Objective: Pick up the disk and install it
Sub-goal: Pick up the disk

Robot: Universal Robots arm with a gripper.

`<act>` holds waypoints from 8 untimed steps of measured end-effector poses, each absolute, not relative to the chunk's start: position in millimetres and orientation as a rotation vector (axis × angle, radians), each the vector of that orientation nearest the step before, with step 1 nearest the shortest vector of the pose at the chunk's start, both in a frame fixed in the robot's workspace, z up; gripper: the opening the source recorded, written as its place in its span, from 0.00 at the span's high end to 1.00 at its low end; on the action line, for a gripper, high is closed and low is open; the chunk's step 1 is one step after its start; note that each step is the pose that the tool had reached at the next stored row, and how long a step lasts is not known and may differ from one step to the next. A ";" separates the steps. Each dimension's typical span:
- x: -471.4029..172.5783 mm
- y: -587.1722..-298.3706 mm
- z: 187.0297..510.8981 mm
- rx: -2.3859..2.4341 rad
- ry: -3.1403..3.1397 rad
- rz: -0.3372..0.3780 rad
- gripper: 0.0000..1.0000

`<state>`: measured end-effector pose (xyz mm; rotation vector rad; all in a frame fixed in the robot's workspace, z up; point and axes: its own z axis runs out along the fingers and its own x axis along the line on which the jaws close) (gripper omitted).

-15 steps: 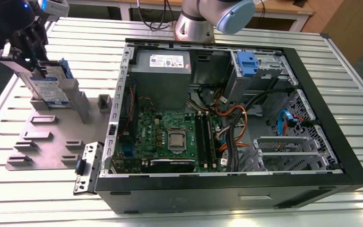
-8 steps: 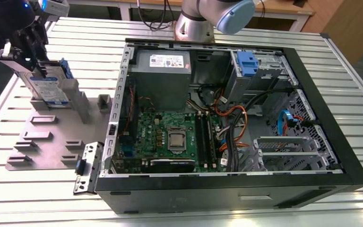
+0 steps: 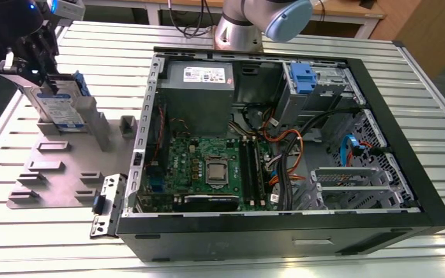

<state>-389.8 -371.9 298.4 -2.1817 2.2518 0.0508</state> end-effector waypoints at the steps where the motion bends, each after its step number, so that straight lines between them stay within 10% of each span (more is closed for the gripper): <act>1: -389.8 -371.9 298.5 -2.182 2.252 0.051 0.64; 8: -389.8 -371.4 298.5 -2.182 2.252 0.051 0.65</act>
